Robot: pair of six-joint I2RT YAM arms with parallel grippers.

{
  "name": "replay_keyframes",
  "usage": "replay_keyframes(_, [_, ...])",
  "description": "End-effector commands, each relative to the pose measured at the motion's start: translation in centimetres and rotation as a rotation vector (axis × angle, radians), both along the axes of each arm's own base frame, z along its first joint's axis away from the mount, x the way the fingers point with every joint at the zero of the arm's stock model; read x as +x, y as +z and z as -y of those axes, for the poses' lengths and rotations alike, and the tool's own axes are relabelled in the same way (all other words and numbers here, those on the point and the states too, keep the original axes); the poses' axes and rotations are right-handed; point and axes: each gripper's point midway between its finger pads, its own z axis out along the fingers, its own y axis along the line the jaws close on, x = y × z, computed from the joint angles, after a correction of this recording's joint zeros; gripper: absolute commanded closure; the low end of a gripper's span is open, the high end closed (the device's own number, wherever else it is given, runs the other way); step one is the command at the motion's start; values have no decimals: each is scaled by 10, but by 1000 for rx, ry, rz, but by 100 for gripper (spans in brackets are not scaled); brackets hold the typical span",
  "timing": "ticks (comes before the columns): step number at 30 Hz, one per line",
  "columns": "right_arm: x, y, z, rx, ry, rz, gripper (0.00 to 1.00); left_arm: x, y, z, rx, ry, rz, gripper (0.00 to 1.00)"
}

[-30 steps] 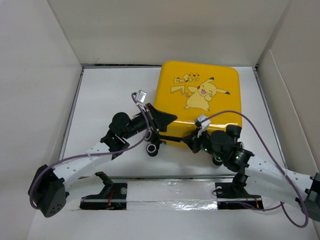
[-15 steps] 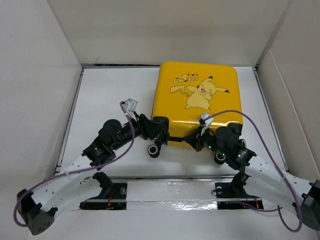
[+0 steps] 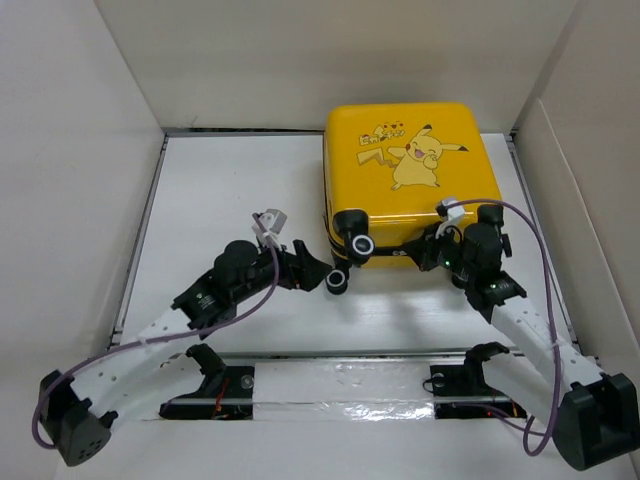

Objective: Pack the luggage

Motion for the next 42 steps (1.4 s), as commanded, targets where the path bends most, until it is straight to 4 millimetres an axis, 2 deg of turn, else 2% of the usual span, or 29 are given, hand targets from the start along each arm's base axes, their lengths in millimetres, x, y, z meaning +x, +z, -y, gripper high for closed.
replay_keyframes(1, [9, 19, 12, -20, -59, 104, 100, 3, 16, 32, -85, -111, 42, 13])
replay_keyframes(2, [1, 4, 10, -18, -52, 74, 100, 7, 27, 38, -123, -116, 73, 11])
replay_keyframes(4, [-9, 4, 7, 29, -57, 85, 100, 14, 37, 46, -143, -124, 98, 8])
replay_keyframes(5, [-17, -8, 3, 34, -42, 62, 100, 16, 39, 48, -141, -125, 105, 8])
replay_keyframes(6, [-19, -10, 4, 39, -47, 56, 100, 19, 44, 51, -147, -128, 117, 7])
replay_keyframes(9, [-24, -21, 1, 22, -37, 32, 100, 24, 34, 69, -124, -171, 90, 6])
replay_keyframes(12, [-25, -30, 0, 11, -40, 10, 100, 19, 38, 85, -169, -238, 91, 6])
replay_keyframes(15, [-28, -34, -4, 12, -29, 4, 100, 14, 38, 96, -163, -255, 86, 7])
replay_keyframes(21, [-30, -33, -8, 15, -18, 12, 100, 19, 29, 113, -123, -247, 59, 11])
replay_keyframes(25, [-32, -34, -11, 10, -11, 11, 100, 22, 35, 123, -145, -249, 50, 20])
replay_keyframes(30, [-38, -37, -16, 2, -3, 2, 100, 30, 39, 134, -157, -231, 39, 24])
replay_keyframes(31, [-39, -36, -17, 0, -3, 6, 97, 31, 43, 135, -172, -226, 45, 26])
replay_keyframes(33, [-40, -35, -17, -8, -6, 8, 85, 33, 42, 137, -182, -221, 41, 30])
replay_keyframes(34, [-40, -35, -14, -21, -21, 5, 78, 33, 40, 137, -186, -216, 35, 43])
replay_keyframes(35, [-41, -32, -15, -21, -17, 12, 64, 34, 43, 138, -202, -216, 47, 59])
replay_keyframes(36, [-39, -29, -11, -26, -42, 18, 51, 34, 43, 136, -207, -213, 55, 99])
replay_keyframes(42, [-32, -28, -12, -37, -55, 8, 46, 35, 45, 129, -211, -182, 70, 100])
